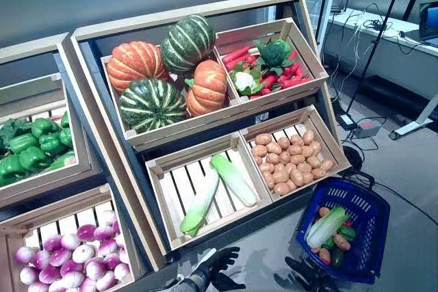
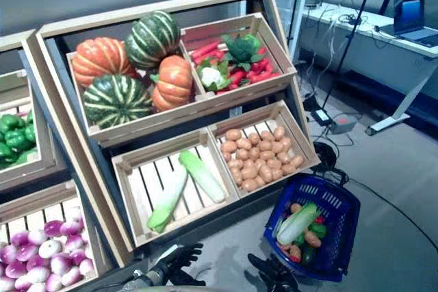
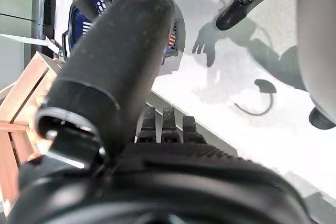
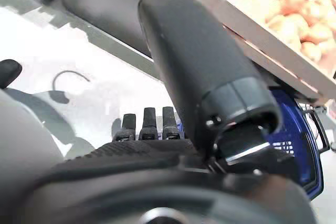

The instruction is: Put vegetables into the basket

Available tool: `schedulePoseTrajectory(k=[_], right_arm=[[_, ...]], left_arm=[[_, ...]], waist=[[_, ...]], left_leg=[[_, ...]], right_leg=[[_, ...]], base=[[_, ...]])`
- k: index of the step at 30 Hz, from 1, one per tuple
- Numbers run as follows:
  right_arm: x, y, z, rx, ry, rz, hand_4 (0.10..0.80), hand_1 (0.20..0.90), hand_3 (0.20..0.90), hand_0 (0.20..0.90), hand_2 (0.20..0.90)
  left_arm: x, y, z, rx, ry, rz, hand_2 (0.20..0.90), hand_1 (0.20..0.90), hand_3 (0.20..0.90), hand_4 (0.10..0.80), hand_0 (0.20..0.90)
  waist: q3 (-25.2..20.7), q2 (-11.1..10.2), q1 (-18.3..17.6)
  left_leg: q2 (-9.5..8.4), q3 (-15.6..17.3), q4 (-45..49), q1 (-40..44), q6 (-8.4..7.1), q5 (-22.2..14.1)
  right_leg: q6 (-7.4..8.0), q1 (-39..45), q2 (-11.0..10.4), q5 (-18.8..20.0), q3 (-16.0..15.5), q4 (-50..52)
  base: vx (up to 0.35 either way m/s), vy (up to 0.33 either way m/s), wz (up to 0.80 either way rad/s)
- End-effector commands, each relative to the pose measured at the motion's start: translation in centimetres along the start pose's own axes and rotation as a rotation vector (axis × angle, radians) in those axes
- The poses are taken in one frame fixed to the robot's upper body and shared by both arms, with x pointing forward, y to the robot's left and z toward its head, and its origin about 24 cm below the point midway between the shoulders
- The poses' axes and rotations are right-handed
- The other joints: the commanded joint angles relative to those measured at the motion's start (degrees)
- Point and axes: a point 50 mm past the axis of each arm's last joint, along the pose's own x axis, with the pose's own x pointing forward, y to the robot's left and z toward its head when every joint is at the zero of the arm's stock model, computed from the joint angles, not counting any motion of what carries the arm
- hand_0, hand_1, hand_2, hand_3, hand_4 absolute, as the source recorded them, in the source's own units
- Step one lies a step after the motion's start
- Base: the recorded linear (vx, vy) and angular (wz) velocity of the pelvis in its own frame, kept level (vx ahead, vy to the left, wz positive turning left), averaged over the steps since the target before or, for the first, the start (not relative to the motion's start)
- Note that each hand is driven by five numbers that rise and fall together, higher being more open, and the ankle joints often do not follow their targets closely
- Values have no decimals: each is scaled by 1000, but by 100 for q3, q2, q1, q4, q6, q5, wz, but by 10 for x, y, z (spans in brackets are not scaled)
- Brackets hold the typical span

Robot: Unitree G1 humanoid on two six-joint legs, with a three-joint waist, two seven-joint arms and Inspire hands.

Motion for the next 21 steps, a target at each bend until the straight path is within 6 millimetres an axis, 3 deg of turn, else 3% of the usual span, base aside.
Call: schedulePoseTrajectory(k=[1,21], right_arm=[[8,45,12,-86,-29,159,800,900,900,900,900],[9,47,11,-115,-4,157,800,900,900,900,900]], left_arm=[[10,30,39,56,-168,69,900,900,900,800,900],[10,30,41,45,-180,23,900,900,900,800,900]], waist=[[311,-279,117],[304,-306,133]], left_leg=[[-150,32,53,337,55,-571],[-146,24,53,340,59,-585]], right_leg=[[-192,-8,-143,155,-105,9],[-169,-5,-159,146,-104,9]], base=[[0,0,0],[0,-3,1]])
